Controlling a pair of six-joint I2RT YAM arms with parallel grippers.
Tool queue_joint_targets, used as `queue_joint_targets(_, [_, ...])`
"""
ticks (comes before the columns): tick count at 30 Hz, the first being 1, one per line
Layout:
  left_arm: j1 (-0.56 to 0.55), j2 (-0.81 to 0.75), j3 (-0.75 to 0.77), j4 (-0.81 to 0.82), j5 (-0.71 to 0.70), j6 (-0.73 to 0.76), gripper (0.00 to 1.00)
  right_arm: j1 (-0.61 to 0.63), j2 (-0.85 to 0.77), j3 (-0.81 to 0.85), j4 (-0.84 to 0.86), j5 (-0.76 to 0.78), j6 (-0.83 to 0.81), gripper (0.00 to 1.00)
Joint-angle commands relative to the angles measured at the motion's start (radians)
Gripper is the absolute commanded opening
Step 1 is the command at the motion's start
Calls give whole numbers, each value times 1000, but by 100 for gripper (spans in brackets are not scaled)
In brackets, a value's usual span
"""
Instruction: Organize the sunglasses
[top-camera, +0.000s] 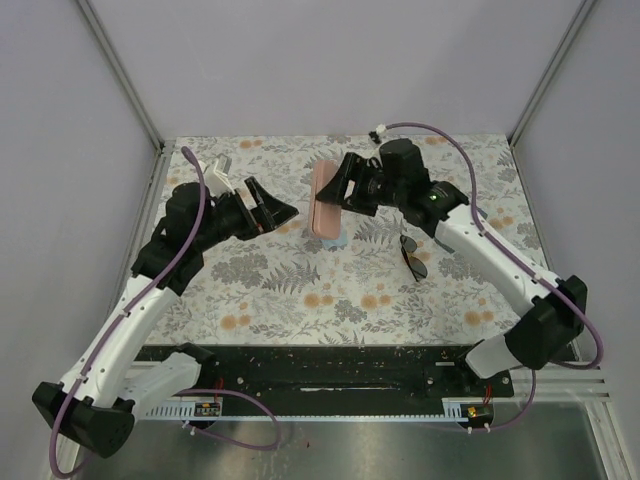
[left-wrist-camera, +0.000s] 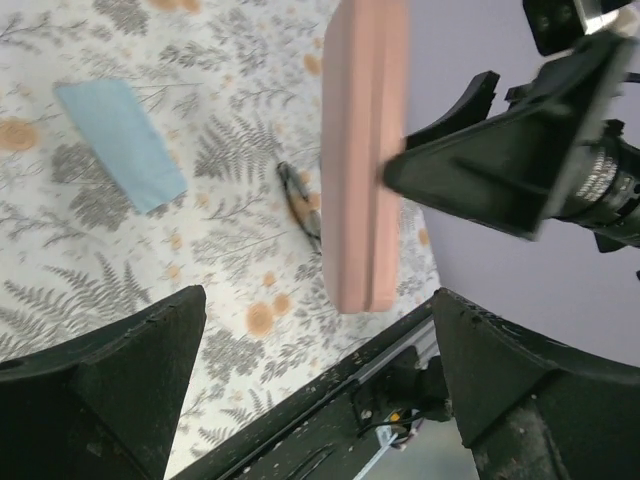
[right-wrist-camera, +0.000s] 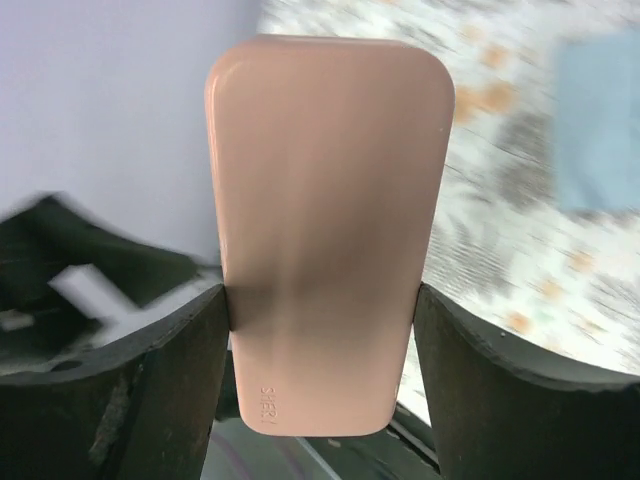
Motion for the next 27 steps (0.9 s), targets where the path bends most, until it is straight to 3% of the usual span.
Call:
queue_joint_targets(1, [-5,-60,-53,-37,-78,64,99,81,140,41,-447,306,-257,51])
queue_joint_targets(5, [-3,-83,-112,-48,-101,69,99,158,253,26,-515,434,-258,52])
queue_joint_targets(19, [-93,-70,-294,1,-224,29,99,210,424,-24,-444,495,-162,63])
queue_joint_targets(21, [-116,-63,-301,7,-261,16,99,209,427,-31,-430,501,-154,69])
queue_joint_targets(25, [-143,-42,-305,18,-282,3,99,210,407,-35,-395,463,-149,91])
queue_joint_targets(27, [-170,-16,-301,21,-299,-2,99,209,366,-49,-371,438,-146,95])
